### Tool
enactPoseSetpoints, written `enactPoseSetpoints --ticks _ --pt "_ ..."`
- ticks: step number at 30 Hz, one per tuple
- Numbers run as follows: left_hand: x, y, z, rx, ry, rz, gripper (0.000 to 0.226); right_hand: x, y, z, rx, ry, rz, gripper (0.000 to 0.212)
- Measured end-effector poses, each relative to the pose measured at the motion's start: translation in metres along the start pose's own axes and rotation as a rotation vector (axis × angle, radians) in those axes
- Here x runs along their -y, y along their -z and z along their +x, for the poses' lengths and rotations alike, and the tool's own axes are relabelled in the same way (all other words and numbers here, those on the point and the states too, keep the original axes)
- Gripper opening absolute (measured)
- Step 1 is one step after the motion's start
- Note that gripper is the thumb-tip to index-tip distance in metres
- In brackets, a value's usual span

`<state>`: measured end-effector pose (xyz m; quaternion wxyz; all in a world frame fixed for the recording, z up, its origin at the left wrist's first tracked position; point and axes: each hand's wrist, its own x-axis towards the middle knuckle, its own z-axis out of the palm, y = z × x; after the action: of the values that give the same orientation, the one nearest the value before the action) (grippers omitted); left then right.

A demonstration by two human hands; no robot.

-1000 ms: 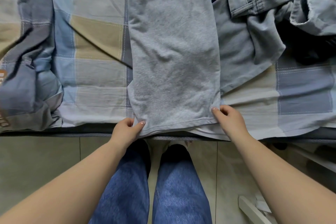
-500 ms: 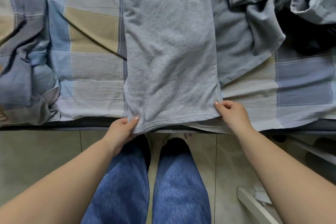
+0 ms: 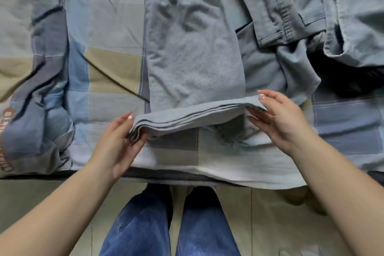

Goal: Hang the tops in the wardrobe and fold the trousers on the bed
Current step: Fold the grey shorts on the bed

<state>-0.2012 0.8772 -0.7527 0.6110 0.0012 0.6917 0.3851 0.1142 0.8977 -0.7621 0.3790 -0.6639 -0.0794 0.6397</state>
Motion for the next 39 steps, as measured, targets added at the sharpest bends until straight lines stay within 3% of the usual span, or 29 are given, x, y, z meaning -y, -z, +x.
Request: enactPoseSetpoints --ticks 8,18,20,22,24,27,29,31,34,39 --pt "-0.121 -0.094 0.059 0.12 -0.121 -0.072 0.011 0.096 -0.061 0.06 0.039 0.116 0.107 0.011" --pt "-0.201 -0.161 0.139 0.128 -0.23 -0.043 0.008 0.184 -0.141 0.145 0.038 0.291 -0.109 0.011" --pt "-0.207 -0.166 0.148 0.172 -0.254 -0.014 0.013 0.188 -0.15 0.157 0.052 0.274 -0.16 0.035" --pt "-0.206 -0.16 0.158 0.179 -0.255 0.008 0.041 0.181 -0.153 0.166 0.026 0.255 -0.232 0.052" --pt "-0.192 -0.144 0.165 0.123 -0.25 0.078 0.055 0.162 -0.147 0.166 -0.057 0.297 -0.364 0.051" --pt "-0.15 -0.106 0.169 -0.037 -0.236 0.265 0.045 0.116 -0.123 0.15 -0.213 0.41 -0.589 0.044" --pt "-0.115 -0.082 0.165 -0.096 -0.192 0.333 0.038 0.081 -0.107 0.134 -0.242 0.428 -0.584 0.036" --pt "-0.083 -0.068 0.157 -0.07 -0.093 0.306 0.034 0.05 -0.097 0.12 -0.239 0.384 -0.535 0.025" --pt "-0.053 -0.065 0.147 0.096 0.044 0.324 0.016 0.027 -0.093 0.114 -0.208 0.309 -0.518 0.026" --pt "-0.049 -0.071 0.147 0.15 0.034 0.324 0.005 0.037 -0.099 0.125 -0.19 0.087 -0.252 0.027"
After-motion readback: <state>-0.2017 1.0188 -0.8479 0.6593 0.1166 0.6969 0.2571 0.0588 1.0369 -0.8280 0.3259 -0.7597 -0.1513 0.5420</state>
